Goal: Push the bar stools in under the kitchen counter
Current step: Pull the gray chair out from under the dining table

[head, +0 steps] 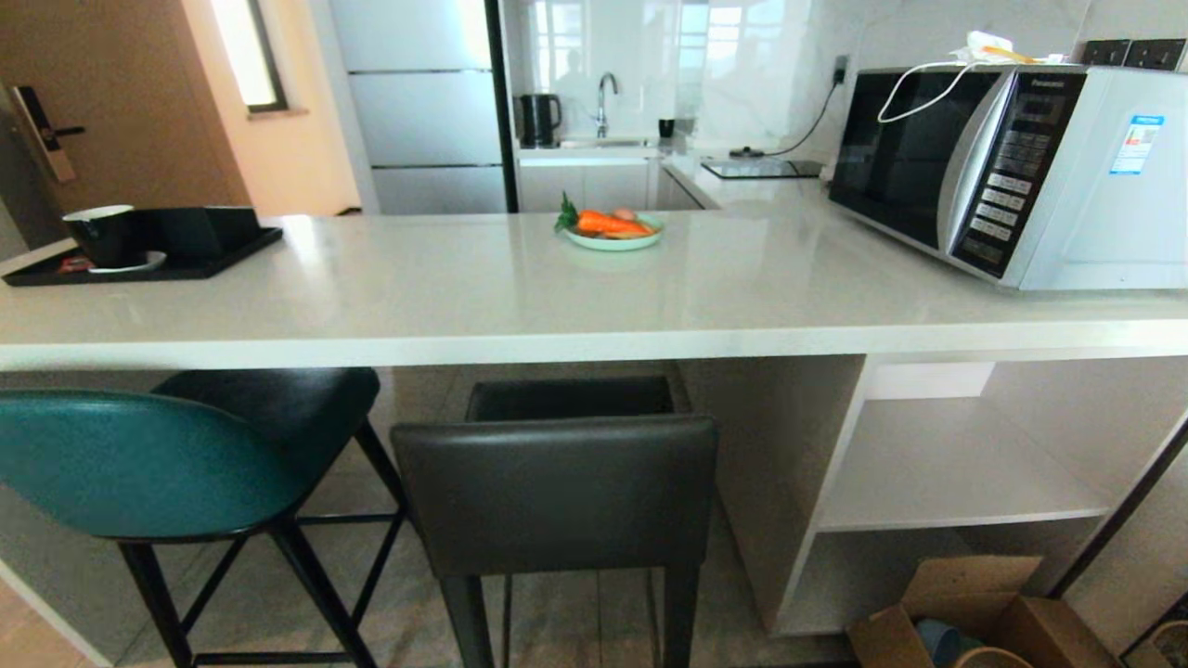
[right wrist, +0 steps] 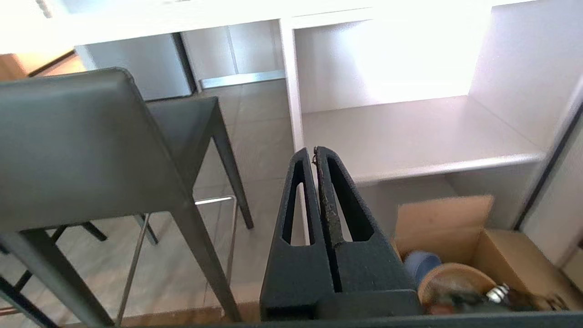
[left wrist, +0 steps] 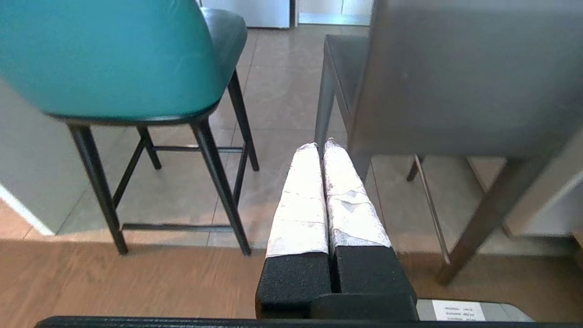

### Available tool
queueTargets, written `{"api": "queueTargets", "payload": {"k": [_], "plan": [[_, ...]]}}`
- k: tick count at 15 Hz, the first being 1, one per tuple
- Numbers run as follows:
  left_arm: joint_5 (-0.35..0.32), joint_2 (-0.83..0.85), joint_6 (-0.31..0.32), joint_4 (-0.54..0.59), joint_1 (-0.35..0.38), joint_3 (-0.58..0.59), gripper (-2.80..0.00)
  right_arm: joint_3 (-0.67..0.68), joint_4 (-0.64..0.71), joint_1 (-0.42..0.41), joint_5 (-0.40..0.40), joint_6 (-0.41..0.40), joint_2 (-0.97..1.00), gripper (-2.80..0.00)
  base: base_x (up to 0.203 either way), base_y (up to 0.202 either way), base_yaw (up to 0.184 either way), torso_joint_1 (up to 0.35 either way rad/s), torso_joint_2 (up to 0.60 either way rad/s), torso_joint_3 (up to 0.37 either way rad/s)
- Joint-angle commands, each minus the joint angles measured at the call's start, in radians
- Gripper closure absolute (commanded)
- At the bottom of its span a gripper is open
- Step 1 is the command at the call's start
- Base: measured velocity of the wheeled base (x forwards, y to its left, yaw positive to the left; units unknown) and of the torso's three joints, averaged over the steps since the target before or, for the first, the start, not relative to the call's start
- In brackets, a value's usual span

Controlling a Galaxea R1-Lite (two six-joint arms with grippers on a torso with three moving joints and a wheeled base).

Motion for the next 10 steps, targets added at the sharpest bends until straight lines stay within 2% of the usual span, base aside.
{"api": "queueTargets", "payload": {"k": [1, 2, 10], "plan": [[0.0, 0.002, -0.001, 0.001, 0.0, 0.0, 0.0, 0.028, -0.002, 0.0, 0.0, -0.001, 0.0, 0.0, 0.161, 0.0, 0.001, 0.005, 0.0, 0.0], [-0.001, 0.002, -0.001, 0.001, 0.0, 0.0, 0.0, 0.028, -0.001, 0.0, 0.0, -0.001, 0.0, 0.0, 0.096, 0.0, 0.008, 0.022, 0.01, 0.002], [0.001, 0.002, -0.001, 0.001, 0.0, 0.0, 0.0, 0.028, -0.002, 0.0, 0.0, 0.0, 0.0, 0.0, 0.0, 0.0, 0.0, 0.0, 0.0, 0.0]]}}
